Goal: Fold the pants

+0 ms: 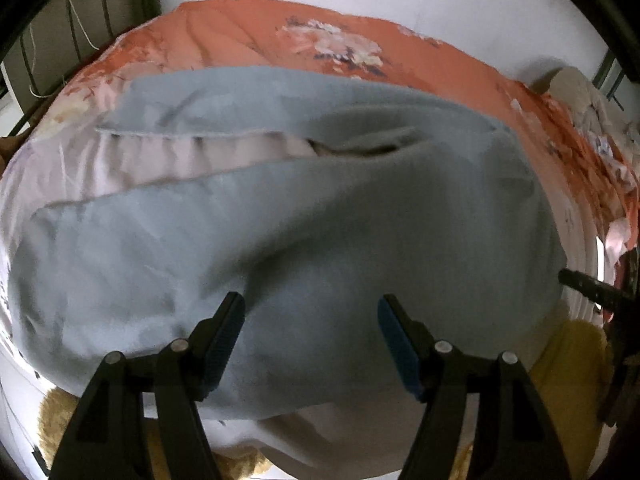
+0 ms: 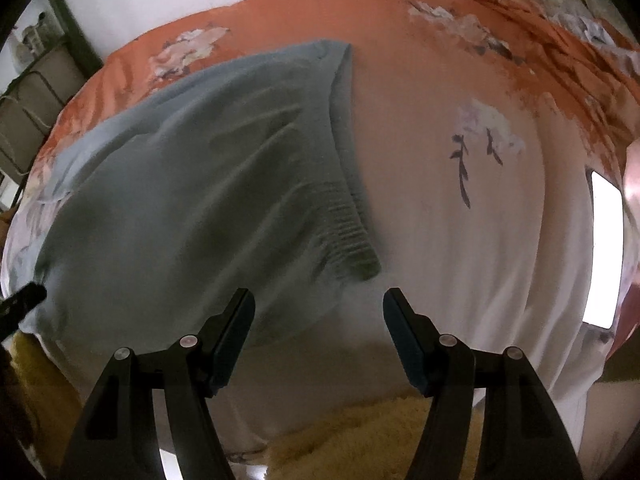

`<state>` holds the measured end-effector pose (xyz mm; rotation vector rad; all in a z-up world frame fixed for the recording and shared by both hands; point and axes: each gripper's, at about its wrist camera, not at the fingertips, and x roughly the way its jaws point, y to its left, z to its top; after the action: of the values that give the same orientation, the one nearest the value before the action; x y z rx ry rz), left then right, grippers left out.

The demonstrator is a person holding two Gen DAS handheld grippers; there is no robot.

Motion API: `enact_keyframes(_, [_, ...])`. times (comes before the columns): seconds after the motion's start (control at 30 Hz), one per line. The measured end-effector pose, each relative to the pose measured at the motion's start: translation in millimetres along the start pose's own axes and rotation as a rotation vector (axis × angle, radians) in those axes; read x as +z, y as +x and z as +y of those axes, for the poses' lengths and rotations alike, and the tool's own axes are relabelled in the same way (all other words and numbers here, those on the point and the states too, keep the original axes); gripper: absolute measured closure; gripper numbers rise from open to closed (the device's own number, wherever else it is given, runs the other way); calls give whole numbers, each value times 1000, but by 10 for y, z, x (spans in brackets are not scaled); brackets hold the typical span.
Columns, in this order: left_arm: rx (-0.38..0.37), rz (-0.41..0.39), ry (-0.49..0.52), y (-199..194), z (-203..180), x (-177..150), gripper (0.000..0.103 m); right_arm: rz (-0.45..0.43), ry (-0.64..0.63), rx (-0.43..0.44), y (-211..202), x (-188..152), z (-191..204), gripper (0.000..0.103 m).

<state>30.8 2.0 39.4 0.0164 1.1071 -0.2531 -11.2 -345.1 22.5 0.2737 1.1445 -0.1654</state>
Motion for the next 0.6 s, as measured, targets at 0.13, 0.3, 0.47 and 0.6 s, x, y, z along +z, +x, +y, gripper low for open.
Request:
enact_keyframes(0.13, [20,13,34,73,-58,-75,30,32,31,2,119,37,-39,35])
enact_keyframes(0.3, [41,20,58,134,-106,-122,28,68,84,28,255,48,-85,35])
enact_keyframes(0.47, [24,21,69,107,-170,-126,27,43,88,59,215,49,-61,63])
enact_keyframes(0.6, [-37,14,74,55,-278,-149,27,12,78,95,117,32,-44,90])
